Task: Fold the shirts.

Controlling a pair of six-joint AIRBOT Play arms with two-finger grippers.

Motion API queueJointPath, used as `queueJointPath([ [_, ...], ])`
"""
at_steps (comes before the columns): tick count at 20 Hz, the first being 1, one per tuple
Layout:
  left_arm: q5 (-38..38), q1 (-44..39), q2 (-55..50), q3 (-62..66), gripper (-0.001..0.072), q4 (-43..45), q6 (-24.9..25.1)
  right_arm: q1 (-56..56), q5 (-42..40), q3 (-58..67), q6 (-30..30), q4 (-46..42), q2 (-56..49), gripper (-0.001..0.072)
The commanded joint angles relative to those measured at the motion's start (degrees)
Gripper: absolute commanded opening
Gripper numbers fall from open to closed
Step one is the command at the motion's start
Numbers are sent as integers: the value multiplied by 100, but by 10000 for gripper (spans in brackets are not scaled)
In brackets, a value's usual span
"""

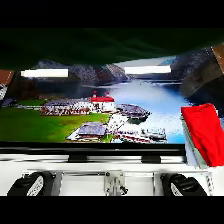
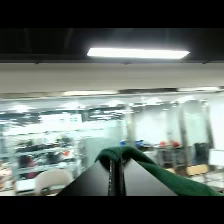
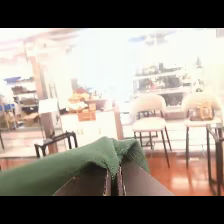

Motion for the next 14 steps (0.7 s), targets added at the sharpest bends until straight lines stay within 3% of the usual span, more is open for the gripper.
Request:
queueJointPath([
  [1, -874, 2, 363, 61, 36, 1436, -605, -24, 866, 258, -22, -173, -7, 61],
  [4, -1429, 0, 363, -289, 35, 1716, -601, -24, 1853, 258, 149, -570, -157, 61],
  [7, -2249, -2, 223, -741, 34, 1718, -577, -24, 3362, 179, 184, -1102, -586, 62],
  [10, -3029, -2, -136, -1309, 34, 1718, -175, -24, 4251, -557, 166, -1620, -1200, 61],
  [12, -3528, -4, -570, -1834, 35, 1738, 229, -24, 3847, -1552, 203, -1569, -1600, 61],
  [14, -3276, -2, -1117, -2566, 35, 1740, 221, -24, 2594, -2699, 409, -1421, -2090, 61],
])
